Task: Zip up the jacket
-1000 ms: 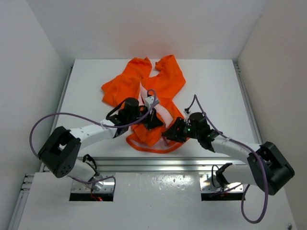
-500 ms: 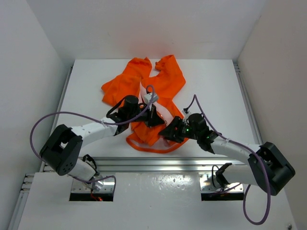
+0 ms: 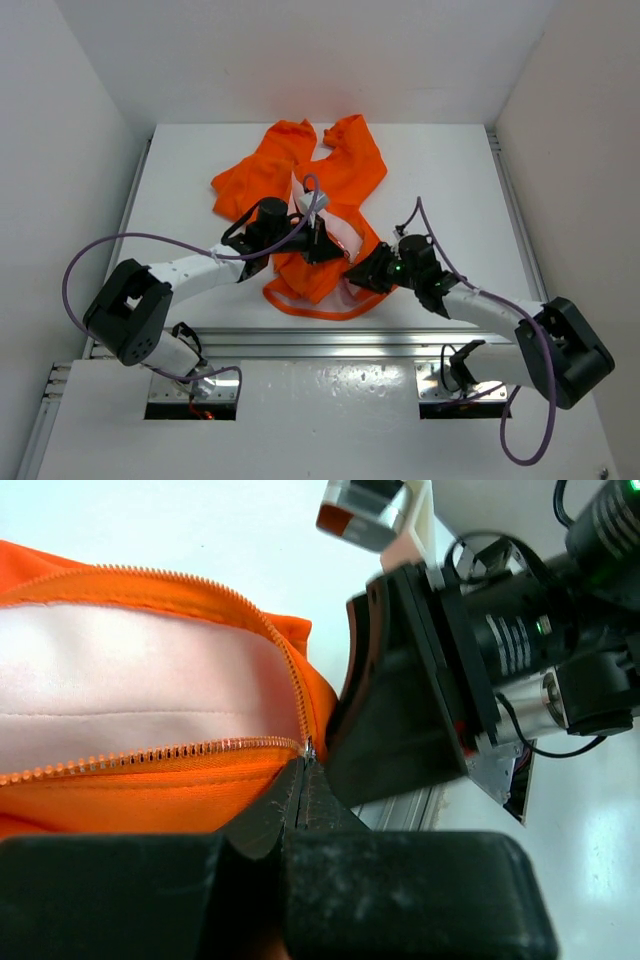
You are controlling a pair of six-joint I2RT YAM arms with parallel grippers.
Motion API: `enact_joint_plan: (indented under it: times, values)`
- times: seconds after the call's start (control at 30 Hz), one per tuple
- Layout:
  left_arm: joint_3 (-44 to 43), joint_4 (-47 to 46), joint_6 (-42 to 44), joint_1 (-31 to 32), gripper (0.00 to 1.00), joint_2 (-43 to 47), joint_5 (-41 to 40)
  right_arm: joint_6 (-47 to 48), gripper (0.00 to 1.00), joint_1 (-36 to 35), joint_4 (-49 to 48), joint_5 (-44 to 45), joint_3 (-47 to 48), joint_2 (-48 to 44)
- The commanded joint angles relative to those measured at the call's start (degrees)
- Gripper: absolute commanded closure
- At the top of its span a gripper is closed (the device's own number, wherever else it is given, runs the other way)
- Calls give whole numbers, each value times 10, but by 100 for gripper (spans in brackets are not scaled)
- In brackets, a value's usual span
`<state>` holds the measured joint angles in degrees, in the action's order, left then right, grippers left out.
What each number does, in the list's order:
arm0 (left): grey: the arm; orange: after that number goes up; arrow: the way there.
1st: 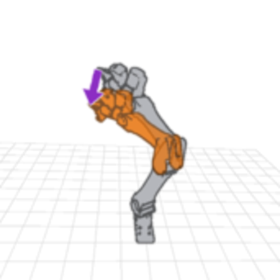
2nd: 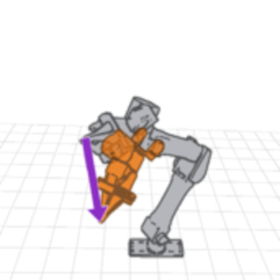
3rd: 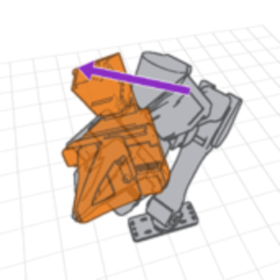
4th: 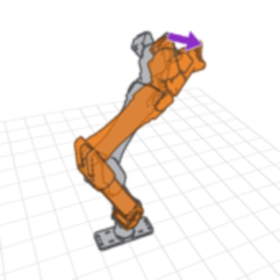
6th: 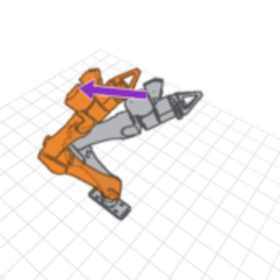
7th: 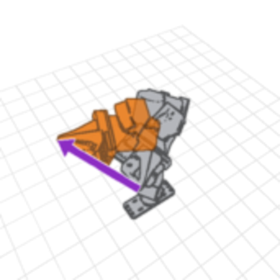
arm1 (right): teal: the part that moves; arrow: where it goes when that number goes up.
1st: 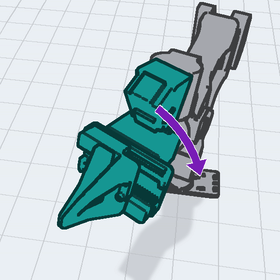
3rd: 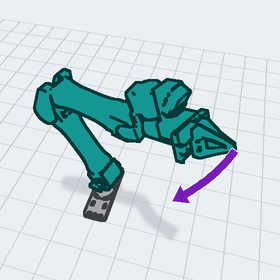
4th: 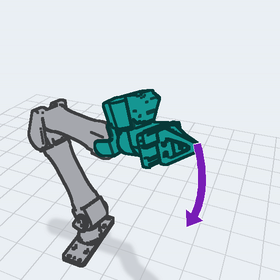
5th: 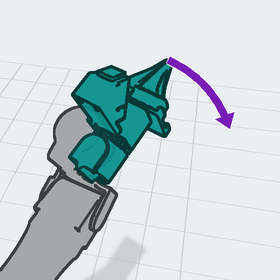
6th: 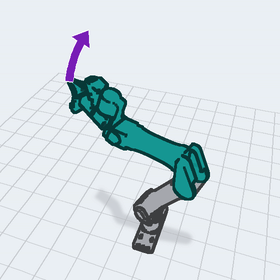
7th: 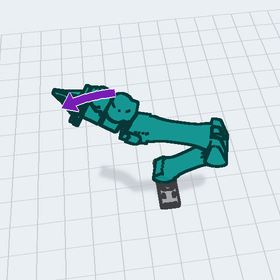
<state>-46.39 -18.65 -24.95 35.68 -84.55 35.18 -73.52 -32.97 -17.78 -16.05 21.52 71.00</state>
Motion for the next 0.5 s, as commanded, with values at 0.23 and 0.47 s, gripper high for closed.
enact_joint_plan:
  times: [0.23,0.47]
  values:
    - [-24,-25,7,-13,100,1,6,96,69,102,-60,-172,10,-14]
    - [-24,-20,12,-18,100,-4,6,336,82,121,288,-131,85,-102]
